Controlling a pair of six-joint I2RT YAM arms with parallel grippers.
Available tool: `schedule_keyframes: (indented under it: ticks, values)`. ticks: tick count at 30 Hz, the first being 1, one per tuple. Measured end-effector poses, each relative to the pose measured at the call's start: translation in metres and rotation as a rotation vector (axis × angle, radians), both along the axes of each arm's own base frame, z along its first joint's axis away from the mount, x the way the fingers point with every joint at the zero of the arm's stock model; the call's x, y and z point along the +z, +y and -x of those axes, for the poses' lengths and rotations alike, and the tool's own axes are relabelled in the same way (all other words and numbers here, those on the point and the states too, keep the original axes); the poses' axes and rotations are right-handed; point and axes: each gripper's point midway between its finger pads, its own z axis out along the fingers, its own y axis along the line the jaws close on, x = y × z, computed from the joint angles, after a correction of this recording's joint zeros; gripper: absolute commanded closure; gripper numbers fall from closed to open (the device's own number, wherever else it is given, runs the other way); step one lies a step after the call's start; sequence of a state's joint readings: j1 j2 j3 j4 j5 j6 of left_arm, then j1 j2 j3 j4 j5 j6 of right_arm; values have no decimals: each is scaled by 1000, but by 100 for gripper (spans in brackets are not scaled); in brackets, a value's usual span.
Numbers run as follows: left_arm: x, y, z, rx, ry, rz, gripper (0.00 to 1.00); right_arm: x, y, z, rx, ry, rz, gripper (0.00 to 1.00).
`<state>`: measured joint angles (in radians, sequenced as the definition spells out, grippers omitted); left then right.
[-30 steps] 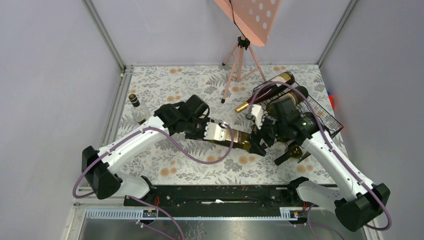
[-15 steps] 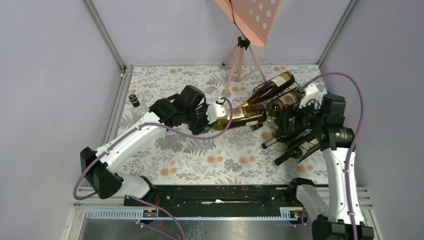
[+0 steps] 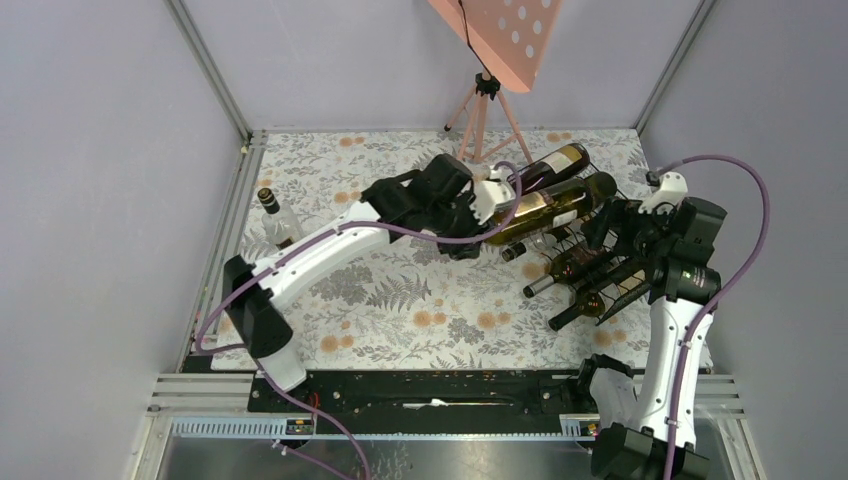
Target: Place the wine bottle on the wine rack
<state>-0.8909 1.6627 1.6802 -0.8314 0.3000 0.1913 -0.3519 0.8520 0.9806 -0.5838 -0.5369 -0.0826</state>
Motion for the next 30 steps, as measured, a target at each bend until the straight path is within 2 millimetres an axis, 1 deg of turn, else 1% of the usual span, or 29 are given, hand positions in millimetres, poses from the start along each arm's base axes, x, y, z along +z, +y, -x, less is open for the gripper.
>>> schedule_keyframes:
  ticks: [3, 6, 12, 15, 18, 22, 27, 30]
  values:
    - [-2, -24, -1, 17, 56, 25, 100, 3, -11, 1, -57, -13, -9, 0]
    - [-4, -50, -8, 31, 92, 50, 100, 11, -21, 3, -105, -43, -14, 0]
    - [-16, -90, -17, 63, 159, 69, 100, 15, -34, 7, -178, -54, -34, 0]
    - [-24, -110, -18, 72, 191, 76, 100, 17, -38, 7, -203, -53, -39, 0]
    - [-34, -129, -14, 76, 227, 84, 100, 22, -43, 7, -225, -61, -25, 0]
    - [-54, -150, -2, 83, 286, 76, 100, 32, -48, 5, -247, -79, -5, 0]
    - [-80, -168, 12, 93, 346, 48, 100, 42, -53, 3, -265, -94, 11, 0]
    - [-92, -176, 18, 104, 373, 36, 100, 47, -53, 3, -264, -104, 15, 0]
